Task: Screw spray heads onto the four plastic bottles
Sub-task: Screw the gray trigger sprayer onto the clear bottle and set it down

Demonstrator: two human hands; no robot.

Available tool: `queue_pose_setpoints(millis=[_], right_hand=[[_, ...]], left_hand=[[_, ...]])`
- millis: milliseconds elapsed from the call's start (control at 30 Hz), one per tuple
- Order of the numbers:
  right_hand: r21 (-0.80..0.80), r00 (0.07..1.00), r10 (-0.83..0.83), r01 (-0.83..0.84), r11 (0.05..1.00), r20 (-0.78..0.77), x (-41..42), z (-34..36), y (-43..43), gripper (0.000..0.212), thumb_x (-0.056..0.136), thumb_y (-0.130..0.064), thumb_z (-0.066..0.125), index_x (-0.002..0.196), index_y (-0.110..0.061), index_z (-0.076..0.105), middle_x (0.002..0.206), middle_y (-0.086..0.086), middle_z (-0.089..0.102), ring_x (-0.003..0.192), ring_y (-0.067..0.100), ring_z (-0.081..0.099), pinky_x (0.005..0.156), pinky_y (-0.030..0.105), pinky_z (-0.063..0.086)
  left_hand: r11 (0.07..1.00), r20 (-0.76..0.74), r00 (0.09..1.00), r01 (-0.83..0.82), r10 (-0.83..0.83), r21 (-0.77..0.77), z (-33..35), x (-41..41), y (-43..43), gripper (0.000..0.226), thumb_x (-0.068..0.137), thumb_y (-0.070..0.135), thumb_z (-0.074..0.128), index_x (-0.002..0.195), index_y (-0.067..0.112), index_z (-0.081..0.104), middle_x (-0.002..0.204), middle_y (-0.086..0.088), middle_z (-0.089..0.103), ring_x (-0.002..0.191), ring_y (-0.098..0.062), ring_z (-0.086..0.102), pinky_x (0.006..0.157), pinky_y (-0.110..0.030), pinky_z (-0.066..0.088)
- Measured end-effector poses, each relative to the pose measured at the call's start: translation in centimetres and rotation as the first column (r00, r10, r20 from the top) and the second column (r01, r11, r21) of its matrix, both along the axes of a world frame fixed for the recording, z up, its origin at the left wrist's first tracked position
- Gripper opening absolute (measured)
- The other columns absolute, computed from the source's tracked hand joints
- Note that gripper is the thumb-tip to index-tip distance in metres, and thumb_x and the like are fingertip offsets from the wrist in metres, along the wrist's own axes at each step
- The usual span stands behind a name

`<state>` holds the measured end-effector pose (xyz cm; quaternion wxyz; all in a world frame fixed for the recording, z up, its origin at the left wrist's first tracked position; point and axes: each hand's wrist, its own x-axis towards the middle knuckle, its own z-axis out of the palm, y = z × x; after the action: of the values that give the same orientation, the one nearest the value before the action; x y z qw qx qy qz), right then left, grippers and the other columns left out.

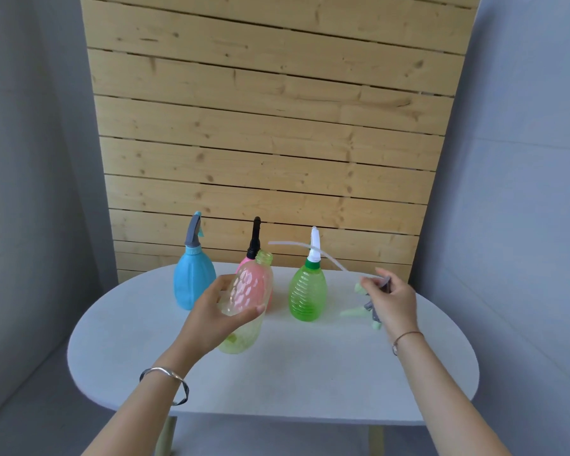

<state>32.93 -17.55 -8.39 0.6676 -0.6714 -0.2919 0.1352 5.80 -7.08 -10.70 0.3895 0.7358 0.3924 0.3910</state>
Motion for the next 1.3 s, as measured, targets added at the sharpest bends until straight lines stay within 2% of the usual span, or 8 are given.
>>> queue_pose_setpoints(millis=[167, 300, 533, 700, 867, 1033, 1167, 1300], right_hand=[[0.095, 0.987, -0.001, -0.015, 0.995, 0.163, 0.4, 1.2, -0.8, 0.046, 0.082, -0.012, 0.068, 0.125, -0.01, 0.055, 0.09, 0.003, 0.067, 0.075, 0.01, 0.059, 0.084, 0.032, 0.052], [0.115, 0.968, 0.018, -0.048, 0.992, 0.251, 0.1, 1.0, -0.7, 0.043, 0.082, -0.008, 0.067, 0.124, -0.011, 0.056, 0.095, 0.006, 0.068, 0.064, -0.011, 0.058, 0.07, 0.002, 0.044], [0.108, 0.938, 0.037, -0.079, 0.991, 0.344, -0.9, 1.0, -0.4, 0.044, 0.081, -0.005, 0.068, 0.123, -0.011, 0.056, 0.089, -0.003, 0.065, 0.068, -0.015, 0.057, 0.067, -0.003, 0.039], [0.056, 0.881, 0.141, -0.186, 0.981, 0.452, -2.3, 1.5, -0.2, 0.047, 0.08, -0.008, 0.07, 0.124, -0.015, 0.055, 0.091, -0.004, 0.064, 0.073, -0.013, 0.057, 0.067, 0.0, 0.04], [-0.053, 0.746, 0.237, -0.261, 0.964, 0.623, -3.8, 3.2, -0.4, 0.053, 0.082, -0.017, 0.07, 0.131, -0.022, 0.051, 0.098, -0.005, 0.063, 0.086, 0.006, 0.055, 0.07, 0.013, 0.039], [-0.222, 0.564, 0.33, -0.252, 0.942, 0.757, -5.2, 4.2, -0.5, 0.056, 0.084, -0.018, 0.066, 0.136, -0.023, 0.046, 0.101, -0.014, 0.056, 0.085, 0.007, 0.049, 0.079, 0.008, 0.035], [-0.29, 0.517, 0.375, -0.241, 0.926, 0.769, -5.7, 4.6, -0.3, 0.053, 0.088, -0.02, 0.061, 0.139, -0.022, 0.044, 0.102, -0.014, 0.055, 0.09, 0.008, 0.048, 0.09, 0.021, 0.038], [-0.277, 0.472, 0.357, -0.233, 0.932, 0.806, -5.9, 5.0, -0.2, 0.04, 0.097, -0.015, 0.046, 0.138, -0.017, 0.046, 0.103, -0.006, 0.065, 0.095, 0.017, 0.056, 0.091, 0.032, 0.04]], left_hand=[[0.995, -0.052, 0.994, -0.098, 0.1, 0.032, -0.5, 0.0, 0.5, 0.061, 0.058, 0.052, 0.08, 0.109, 0.043, 0.047, 0.098, 0.028, 0.054, 0.09, -0.001, 0.054, 0.065, -0.016, 0.041], [0.992, -0.057, 0.991, -0.115, 0.117, 0.046, -0.8, 0.2, 0.7, 0.063, 0.06, 0.051, 0.081, 0.114, 0.038, 0.05, 0.098, 0.021, 0.056, 0.088, -0.004, 0.054, 0.064, -0.014, 0.04], [0.99, -0.102, 0.988, -0.109, 0.117, 0.088, -1.2, 0.6, 0.7, 0.069, 0.059, 0.049, 0.082, 0.119, 0.034, 0.051, 0.107, 0.013, 0.053, 0.096, -0.009, 0.05, 0.074, -0.023, 0.038], [0.99, -0.149, 0.987, -0.046, 0.065, 0.13, -1.5, 1.2, -0.1, 0.074, 0.059, 0.052, 0.081, 0.124, 0.034, 0.049, 0.112, 0.013, 0.053, 0.097, -0.006, 0.05, 0.075, -0.02, 0.038], [0.987, -0.131, 0.991, 0.029, -0.008, 0.16, -1.1, 2.6, -1.5, 0.07, 0.058, 0.054, 0.08, 0.118, 0.045, 0.045, 0.101, 0.03, 0.047, 0.089, 0.008, 0.049, 0.07, -0.003, 0.033], [0.983, -0.147, 0.986, 0.106, -0.084, 0.149, -1.6, 4.1, -2.5, 0.072, 0.06, 0.056, 0.078, 0.123, 0.039, 0.047, 0.115, 0.02, 0.054, 0.101, 0.001, 0.05, 0.076, -0.005, 0.034], [0.985, -0.126, 0.984, 0.137, -0.124, 0.103, -2.4, 4.8, -2.8, 0.071, 0.062, 0.053, 0.078, 0.123, 0.036, 0.046, 0.12, 0.014, 0.055, 0.106, -0.002, 0.049, 0.085, -0.016, 0.036], [0.983, -0.081, 0.983, 0.169, -0.163, 0.069, -3.0, 5.4, -3.0, 0.067, 0.063, 0.049, 0.08, 0.119, 0.04, 0.043, 0.121, 0.016, 0.053, 0.109, 0.001, 0.047, 0.085, -0.009, 0.035]])
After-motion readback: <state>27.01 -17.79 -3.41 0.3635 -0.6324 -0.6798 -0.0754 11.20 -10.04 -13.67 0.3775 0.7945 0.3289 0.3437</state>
